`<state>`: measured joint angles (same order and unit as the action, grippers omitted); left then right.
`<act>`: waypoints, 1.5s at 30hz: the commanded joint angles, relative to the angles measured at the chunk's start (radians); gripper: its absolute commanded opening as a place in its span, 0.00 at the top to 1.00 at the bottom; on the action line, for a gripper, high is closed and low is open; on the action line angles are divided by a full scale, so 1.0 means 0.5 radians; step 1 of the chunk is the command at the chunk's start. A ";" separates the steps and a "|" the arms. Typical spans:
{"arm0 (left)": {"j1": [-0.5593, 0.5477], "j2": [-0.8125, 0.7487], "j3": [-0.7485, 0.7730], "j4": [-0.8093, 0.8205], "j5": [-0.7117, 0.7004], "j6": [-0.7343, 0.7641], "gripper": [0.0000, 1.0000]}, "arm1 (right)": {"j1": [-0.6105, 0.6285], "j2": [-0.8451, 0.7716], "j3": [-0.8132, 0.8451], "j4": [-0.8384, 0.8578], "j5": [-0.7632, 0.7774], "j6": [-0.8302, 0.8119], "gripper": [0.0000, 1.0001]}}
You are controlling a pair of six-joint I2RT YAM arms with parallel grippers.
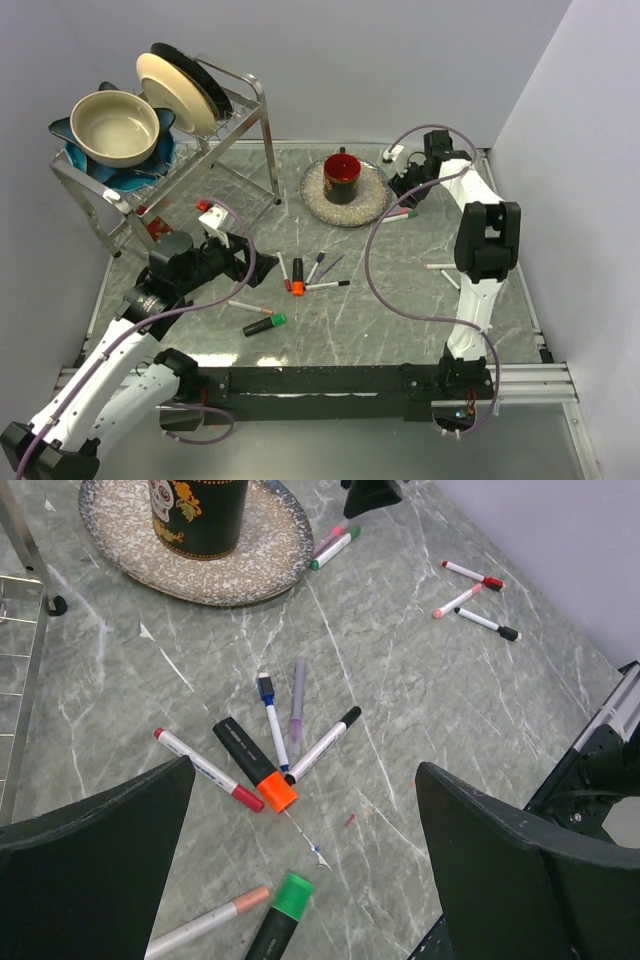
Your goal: Open the pen caps
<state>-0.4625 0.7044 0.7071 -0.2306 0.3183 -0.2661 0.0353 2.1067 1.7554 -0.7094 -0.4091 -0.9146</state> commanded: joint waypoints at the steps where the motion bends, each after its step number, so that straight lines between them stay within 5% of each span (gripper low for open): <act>1: 0.014 0.009 0.003 0.056 0.057 0.029 0.01 | 0.031 0.115 0.143 -0.088 0.116 -0.036 0.41; 36: 0.020 0.045 0.000 0.059 0.127 0.032 0.01 | 0.113 0.291 0.140 -0.278 0.245 -0.321 0.50; 45: 0.023 0.024 -0.003 0.072 0.170 0.023 0.01 | 0.120 0.046 -0.221 -0.330 0.162 -0.469 0.76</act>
<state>-0.4576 0.7300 0.7071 -0.2302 0.3702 -0.2665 0.0845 2.2177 1.7531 -0.8135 -0.3038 -1.1130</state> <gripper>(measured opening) 0.994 0.293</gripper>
